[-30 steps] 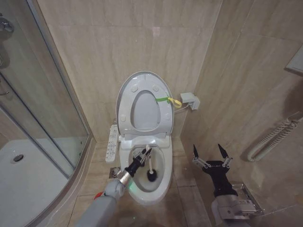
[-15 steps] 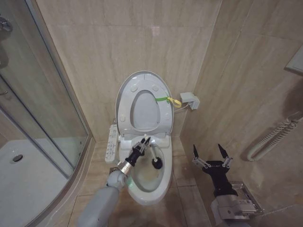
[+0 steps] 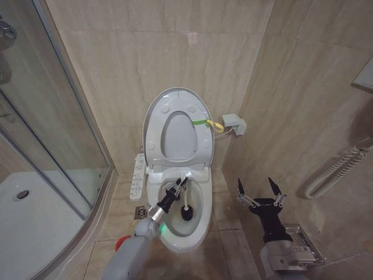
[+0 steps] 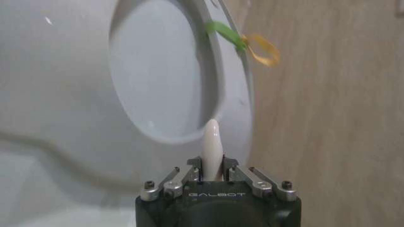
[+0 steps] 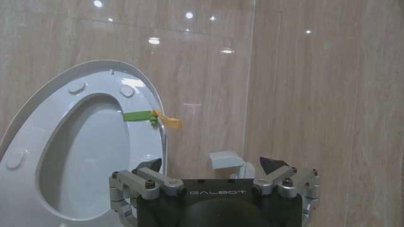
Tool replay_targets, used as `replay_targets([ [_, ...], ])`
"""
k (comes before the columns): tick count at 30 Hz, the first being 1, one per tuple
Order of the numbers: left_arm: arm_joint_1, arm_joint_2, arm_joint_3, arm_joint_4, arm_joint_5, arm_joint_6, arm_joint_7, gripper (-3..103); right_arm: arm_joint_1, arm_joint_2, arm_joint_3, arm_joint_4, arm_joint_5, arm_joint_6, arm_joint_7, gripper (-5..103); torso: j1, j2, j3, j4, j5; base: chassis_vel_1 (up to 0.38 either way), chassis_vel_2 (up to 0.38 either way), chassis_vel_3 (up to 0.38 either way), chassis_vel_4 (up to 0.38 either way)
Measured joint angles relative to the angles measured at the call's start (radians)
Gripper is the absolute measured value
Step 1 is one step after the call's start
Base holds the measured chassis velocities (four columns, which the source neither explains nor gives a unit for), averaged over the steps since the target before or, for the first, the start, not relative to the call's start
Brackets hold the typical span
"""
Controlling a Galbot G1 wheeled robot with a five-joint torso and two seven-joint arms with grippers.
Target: Open the toilet lid, clean the toilet bowl with a toilet brush, close the toilet lid, and flush.
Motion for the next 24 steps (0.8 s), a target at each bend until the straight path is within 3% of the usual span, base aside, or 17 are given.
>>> replay_targets([
  [6,-0.036,-0.099,-0.044,0.099,0.012,-0.035,-0.007,21,0.0,0.0,0.0,0.0,0.0,0.0,0.0,100,0.0,0.0,0.0,0.0001,0.0,0.0,0.0,0.0,0.0],
  [10,-0.025,-0.119,-0.047,0.119,0.027,-0.044,0.008,21,0.0,0.0,0.0,0.0,0.0,0.0,0.0,100,0.0,0.0,0.0,0.0,-0.0001,0.0,0.0,0.0,0.0],
  [17,-0.013,-0.083,-0.04,0.088,0.024,-0.041,0.012,21,0.0,0.0,0.0,0.0,0.0,0.0,0.0,100,0.0,0.0,0.0,0.0003,-0.0001,0.0,0.0,0.0,0.0],
  [24,0.068,0.005,-0.011,-0.049,0.05,-0.025,0.002,21,0.0,0.0,0.0,0.0,0.0,0.0,0.0,100,0.0,0.0,0.0,0.0002,-0.0002,0.0,0.0,0.0,0.0],
])
